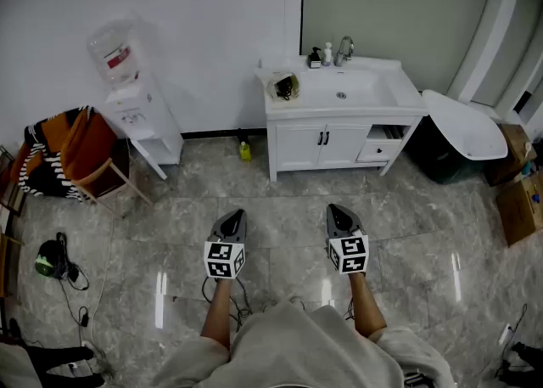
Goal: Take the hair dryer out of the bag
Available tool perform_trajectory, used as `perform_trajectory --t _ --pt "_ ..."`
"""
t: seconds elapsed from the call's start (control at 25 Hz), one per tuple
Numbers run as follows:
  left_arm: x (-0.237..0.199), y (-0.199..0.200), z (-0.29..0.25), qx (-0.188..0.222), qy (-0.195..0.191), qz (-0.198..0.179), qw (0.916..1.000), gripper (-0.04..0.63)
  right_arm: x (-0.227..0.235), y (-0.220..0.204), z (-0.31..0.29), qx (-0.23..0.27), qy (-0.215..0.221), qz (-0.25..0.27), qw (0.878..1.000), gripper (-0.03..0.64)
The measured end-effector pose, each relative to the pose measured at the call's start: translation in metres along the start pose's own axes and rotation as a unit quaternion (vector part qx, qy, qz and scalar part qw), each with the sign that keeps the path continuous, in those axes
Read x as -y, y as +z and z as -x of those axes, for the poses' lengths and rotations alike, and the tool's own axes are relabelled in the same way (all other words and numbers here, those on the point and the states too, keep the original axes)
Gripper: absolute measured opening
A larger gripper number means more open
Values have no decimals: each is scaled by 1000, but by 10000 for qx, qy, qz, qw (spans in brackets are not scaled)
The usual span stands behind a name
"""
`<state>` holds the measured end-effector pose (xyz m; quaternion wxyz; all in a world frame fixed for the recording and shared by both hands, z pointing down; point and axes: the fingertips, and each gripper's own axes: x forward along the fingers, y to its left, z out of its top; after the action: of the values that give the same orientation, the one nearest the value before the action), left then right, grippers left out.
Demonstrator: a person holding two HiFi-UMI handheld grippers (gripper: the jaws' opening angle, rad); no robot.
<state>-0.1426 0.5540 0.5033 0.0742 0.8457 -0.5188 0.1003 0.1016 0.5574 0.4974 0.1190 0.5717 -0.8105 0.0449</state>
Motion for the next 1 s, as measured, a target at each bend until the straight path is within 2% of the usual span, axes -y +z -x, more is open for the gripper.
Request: perform_trajectory --t 0.4,0.68,0.84,0.96,1.0 --pt "14 4 -2 42 36 -74 10000 12 4 2 3 86 109 13 9999 -2" --pt "33 7 -7 52 -44 -120 9999 14 20 0 9 174 35 -76 9998 -1" --pt "49 2 -11 5 -106 -115 9999 15 24 -5 12 207 181 -95 9996 7" --pt "58 -3 -15 -55 -91 -123 9999 20 23 -8 12 243 440 -94 9987 140" --pt "61 -5 -15 -69 -119 -109 9998 44 22 -9 13 252 497 -90 9984 174"
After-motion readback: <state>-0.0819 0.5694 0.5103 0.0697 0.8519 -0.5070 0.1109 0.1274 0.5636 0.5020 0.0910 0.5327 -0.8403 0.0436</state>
